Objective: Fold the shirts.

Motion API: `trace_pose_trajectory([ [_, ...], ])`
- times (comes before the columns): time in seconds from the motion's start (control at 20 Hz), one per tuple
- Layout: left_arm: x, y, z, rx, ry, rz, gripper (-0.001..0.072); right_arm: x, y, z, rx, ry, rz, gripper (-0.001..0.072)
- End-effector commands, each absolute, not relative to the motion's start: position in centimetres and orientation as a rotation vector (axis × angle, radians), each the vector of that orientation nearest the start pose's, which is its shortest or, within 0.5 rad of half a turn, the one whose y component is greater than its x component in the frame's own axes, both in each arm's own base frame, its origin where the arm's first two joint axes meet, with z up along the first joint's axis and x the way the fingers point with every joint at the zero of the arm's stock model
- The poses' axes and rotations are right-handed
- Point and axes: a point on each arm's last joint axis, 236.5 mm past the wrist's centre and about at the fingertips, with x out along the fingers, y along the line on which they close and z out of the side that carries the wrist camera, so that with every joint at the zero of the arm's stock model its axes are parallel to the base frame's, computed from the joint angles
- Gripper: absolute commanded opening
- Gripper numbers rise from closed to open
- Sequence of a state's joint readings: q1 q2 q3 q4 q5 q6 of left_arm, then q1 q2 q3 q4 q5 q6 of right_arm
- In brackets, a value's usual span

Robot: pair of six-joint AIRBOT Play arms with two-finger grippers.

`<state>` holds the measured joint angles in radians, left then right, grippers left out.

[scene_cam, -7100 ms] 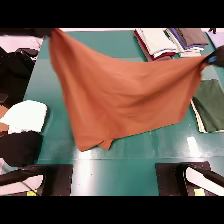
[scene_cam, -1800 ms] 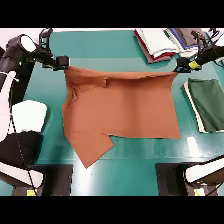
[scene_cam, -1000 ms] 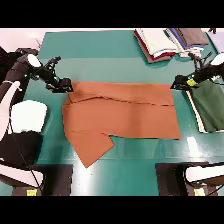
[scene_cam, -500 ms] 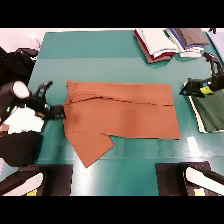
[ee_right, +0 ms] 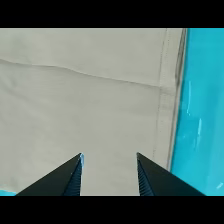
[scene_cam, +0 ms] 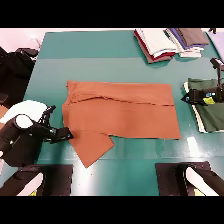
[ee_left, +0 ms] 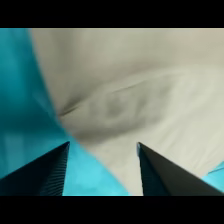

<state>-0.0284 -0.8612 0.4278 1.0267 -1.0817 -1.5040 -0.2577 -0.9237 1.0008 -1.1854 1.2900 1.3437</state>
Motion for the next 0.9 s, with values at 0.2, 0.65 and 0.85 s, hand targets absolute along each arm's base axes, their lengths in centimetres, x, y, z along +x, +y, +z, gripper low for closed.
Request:
trace_pose_trajectory([
  [0.2,18.3,-14.9,-7.9,-0.481,1.48,-0.382,0.017,30.5,0.2,7.9,0.309,1.136,0.142,0.0387],
  [0.65,20.3,-14.7,-4.7,-0.396,1.437,-0.426,0.0023,18.3,-6.3,-5.1,0.66,1.443,-0.189,0.0579],
  [0.85,20.8,-14.7,-4.4,-0.395,1.418,-0.425,0.0023,17.3,-4.3,-8.5,0.743,1.448,-0.191,0.0469],
])
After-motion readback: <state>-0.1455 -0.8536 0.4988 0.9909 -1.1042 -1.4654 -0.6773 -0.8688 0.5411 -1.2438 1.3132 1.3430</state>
